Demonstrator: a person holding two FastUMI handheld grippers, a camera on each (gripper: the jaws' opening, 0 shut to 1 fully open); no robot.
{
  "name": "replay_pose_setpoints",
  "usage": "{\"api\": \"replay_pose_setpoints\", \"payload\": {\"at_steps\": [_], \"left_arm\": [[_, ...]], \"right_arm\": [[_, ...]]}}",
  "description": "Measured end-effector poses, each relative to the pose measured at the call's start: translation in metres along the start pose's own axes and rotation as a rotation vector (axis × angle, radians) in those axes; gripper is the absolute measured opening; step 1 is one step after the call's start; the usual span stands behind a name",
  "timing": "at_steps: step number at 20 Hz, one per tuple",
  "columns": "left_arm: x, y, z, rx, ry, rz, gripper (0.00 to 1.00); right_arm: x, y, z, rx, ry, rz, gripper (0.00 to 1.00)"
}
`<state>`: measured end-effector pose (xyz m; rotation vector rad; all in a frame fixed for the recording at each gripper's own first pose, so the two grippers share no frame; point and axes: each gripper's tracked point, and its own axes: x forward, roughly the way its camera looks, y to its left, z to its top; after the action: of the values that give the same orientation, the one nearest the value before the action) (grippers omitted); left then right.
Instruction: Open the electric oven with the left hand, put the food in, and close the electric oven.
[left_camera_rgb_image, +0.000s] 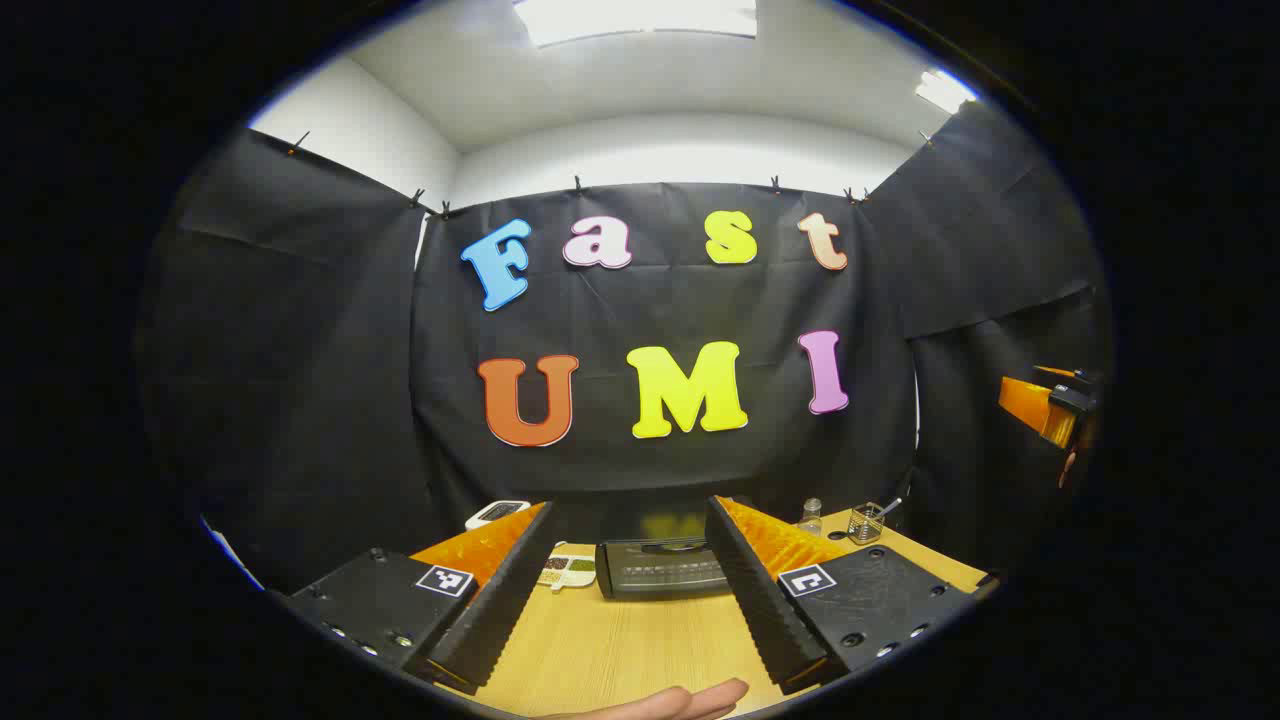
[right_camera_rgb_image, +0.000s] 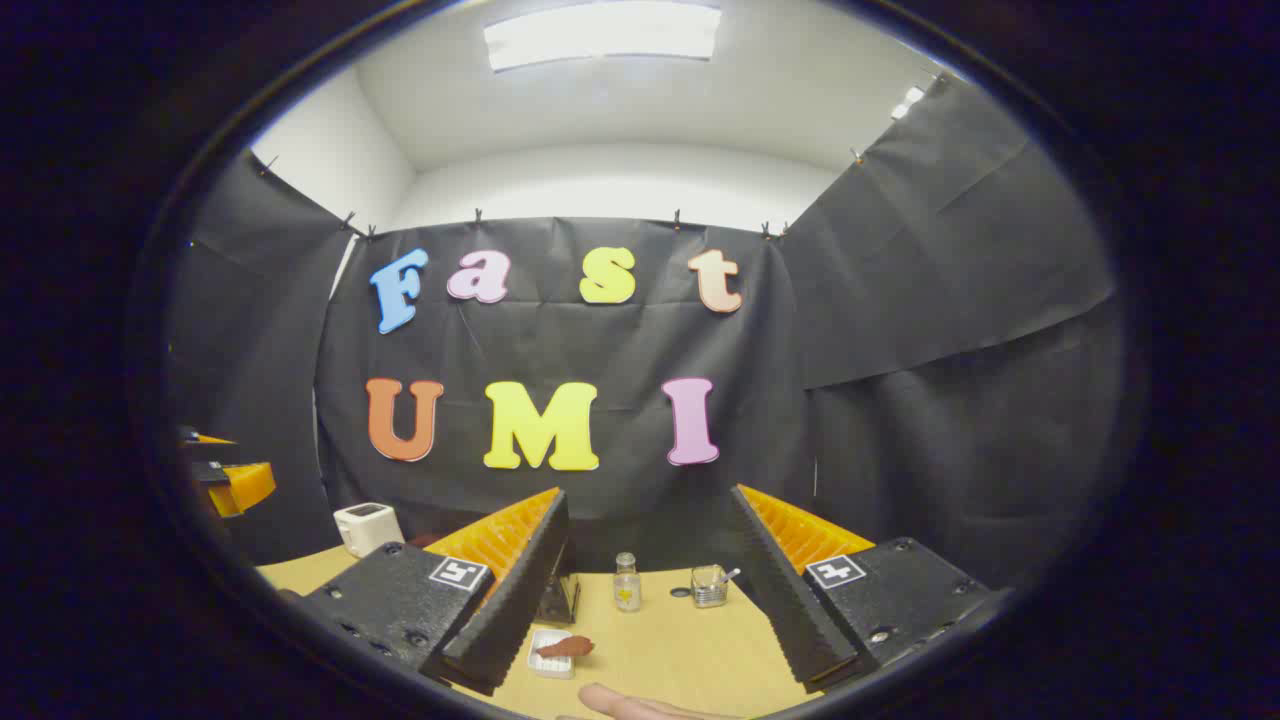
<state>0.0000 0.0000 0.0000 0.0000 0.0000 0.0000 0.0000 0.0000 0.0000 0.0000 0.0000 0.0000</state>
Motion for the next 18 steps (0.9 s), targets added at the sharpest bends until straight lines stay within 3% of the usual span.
{"api": "replay_pose_setpoints", "payload": {"at_steps": [3, 11, 12, 13, 14, 17, 18], "left_arm": [[0.004, -0.002, -0.004, -0.018, 0.019, -0.009, 0.96], [0.008, -0.005, -0.010, -0.012, 0.032, -0.019, 0.96], [0.009, -0.006, -0.012, -0.010, 0.035, -0.023, 0.96], [0.011, -0.007, -0.012, -0.008, 0.033, -0.024, 0.96], [0.014, -0.007, -0.014, -0.005, 0.032, -0.023, 0.96], [0.029, -0.011, -0.023, -0.011, 0.036, -0.030, 0.96], [0.036, -0.011, -0.027, -0.018, 0.038, -0.029, 0.96]], "right_arm": [[-0.002, 0.000, 0.003, -0.007, -0.010, -0.004, 1.00], [0.001, 0.002, -0.004, 0.013, 0.026, 0.018, 1.00], [0.002, 0.001, -0.005, 0.014, 0.028, 0.020, 0.96], [0.003, 0.002, -0.007, 0.018, 0.028, 0.023, 1.00], [0.003, 0.002, -0.007, 0.023, 0.026, 0.028, 0.96], [0.010, 0.003, -0.011, 0.034, 0.019, 0.037, 1.00], [0.012, 0.005, -0.013, 0.037, 0.018, 0.047, 0.96]]}}
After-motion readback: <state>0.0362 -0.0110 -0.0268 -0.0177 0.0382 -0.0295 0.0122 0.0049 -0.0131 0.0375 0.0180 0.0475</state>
